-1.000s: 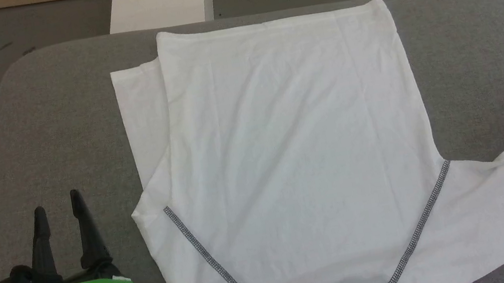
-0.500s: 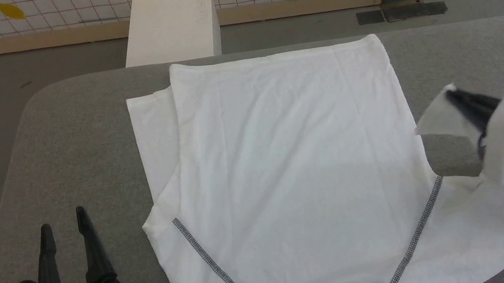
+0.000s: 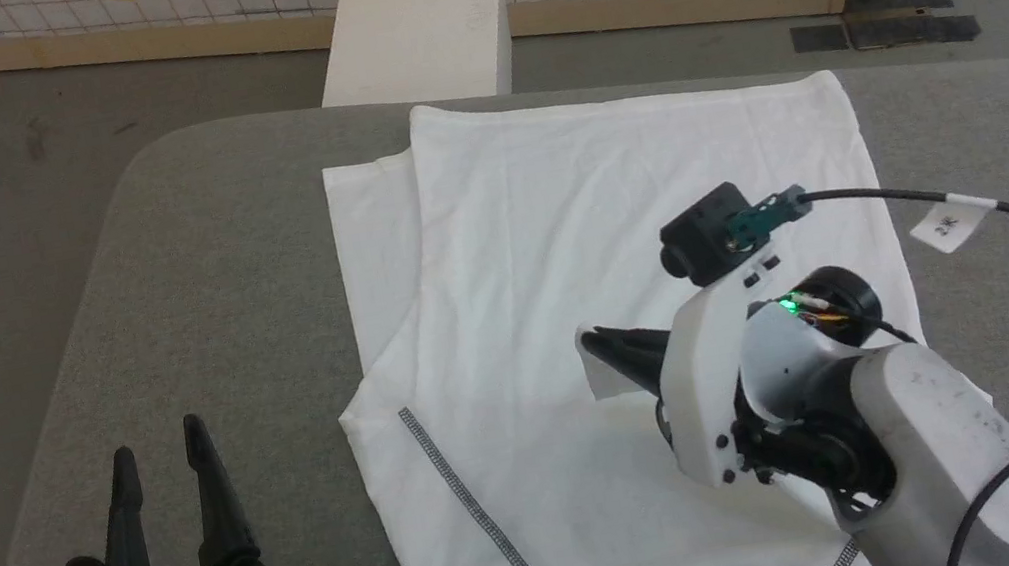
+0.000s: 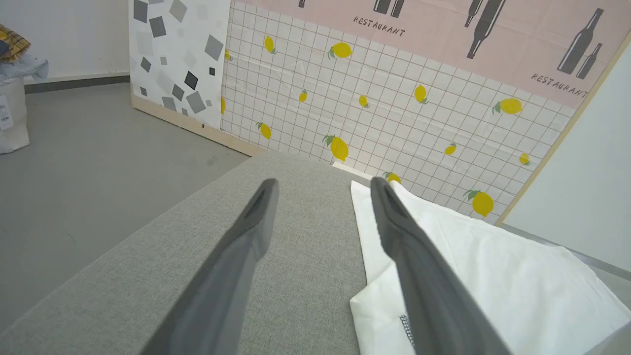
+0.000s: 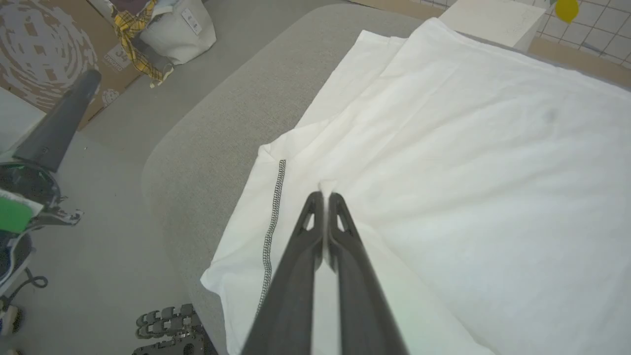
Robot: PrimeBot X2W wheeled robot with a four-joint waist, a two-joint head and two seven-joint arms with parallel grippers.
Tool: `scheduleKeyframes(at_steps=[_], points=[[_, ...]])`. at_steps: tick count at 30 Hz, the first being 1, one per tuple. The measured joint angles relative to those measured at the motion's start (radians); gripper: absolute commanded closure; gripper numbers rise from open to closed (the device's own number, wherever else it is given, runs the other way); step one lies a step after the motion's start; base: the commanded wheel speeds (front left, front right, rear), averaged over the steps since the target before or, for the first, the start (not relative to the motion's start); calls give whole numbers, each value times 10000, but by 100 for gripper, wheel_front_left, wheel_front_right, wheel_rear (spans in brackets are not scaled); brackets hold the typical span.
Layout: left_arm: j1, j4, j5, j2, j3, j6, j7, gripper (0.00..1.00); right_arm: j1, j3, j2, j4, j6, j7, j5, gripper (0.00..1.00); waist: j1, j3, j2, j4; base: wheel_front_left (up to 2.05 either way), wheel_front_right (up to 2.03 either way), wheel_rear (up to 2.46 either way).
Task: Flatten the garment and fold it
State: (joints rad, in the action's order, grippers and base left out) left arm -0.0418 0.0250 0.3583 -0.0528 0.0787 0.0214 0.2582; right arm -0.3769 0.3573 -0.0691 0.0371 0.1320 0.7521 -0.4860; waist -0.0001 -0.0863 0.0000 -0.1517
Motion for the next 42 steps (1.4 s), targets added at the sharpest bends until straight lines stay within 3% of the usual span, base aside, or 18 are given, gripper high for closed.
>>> scheduleKeyframes(at_steps=[15,16,17,22,26,35,42], points=[[153,-130,307,0,-314,-6,0,0,-1474,2282,188,3283,0,-1990,-905,100,0,-738,0,-857,0,0,0],[180,-144,309,0,-322,-8,0,0,-1526,2393,190,3455,0,-2048,-963,56,1,-786,0,-871,0,0,0],[206,-155,313,0,-332,-15,0,0,-1558,2468,190,3578,0,-2132,-1080,0,0,-827,0,-877,0,0,0],[237,-178,320,0,-318,-48,0,0,-1769,2454,194,3618,0,-2562,-1879,0,0,-840,0,-725,0,0,0],[229,-182,316,0,-207,-48,0,0,-2132,1553,207,3258,0,-3032,-2238,0,1,-717,-1,-480,0,0,0],[199,-161,270,2,79,-44,0,0,-2062,-2698,-253,1871,0,-5060,-608,0,0,-374,0,245,0,0,0],[180,-167,186,2,102,-44,0,0,-403,-5952,-194,639,0,-6721,644,0,1,-214,0,844,0,0,0]])
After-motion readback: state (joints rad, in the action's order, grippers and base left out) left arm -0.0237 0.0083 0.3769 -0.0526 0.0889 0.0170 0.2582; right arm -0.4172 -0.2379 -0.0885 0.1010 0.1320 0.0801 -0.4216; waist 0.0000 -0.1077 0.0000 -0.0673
